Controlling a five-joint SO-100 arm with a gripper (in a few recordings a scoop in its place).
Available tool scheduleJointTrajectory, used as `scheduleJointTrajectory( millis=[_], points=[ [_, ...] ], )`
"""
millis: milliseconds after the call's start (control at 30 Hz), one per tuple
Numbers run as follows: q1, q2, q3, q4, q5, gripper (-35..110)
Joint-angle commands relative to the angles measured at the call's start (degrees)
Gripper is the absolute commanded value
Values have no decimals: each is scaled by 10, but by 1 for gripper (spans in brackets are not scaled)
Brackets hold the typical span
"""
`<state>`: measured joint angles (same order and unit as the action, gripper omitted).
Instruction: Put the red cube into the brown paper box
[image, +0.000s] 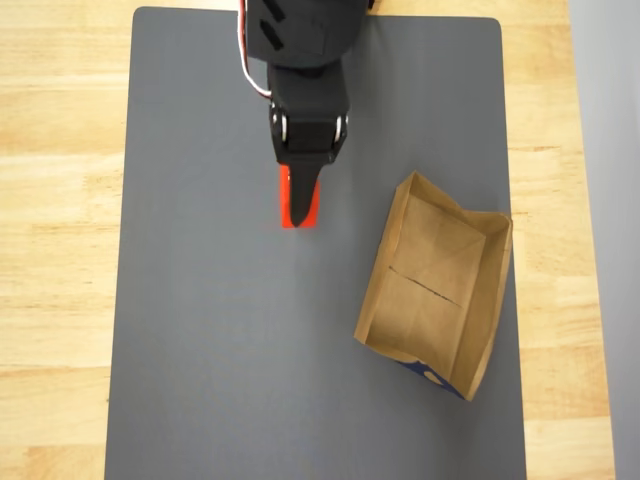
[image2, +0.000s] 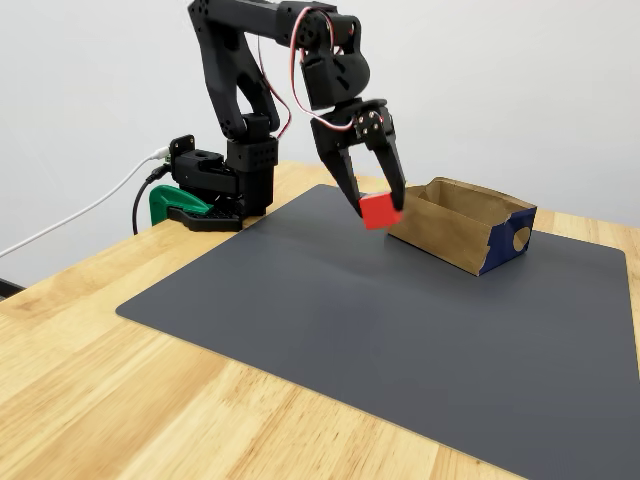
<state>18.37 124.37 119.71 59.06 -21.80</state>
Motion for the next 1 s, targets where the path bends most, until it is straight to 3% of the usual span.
scheduleJointTrajectory(
  millis=[0, 333, 533, 733, 967],
  points=[
    [-11, 108, 44, -40, -4, 0],
    [-84, 276, 188, -181, 4, 0],
    [-138, 291, 241, -292, 8, 0],
    [-214, 263, 265, -351, 16, 0],
    [-250, 82, 215, -414, 40, 0]
  ],
)
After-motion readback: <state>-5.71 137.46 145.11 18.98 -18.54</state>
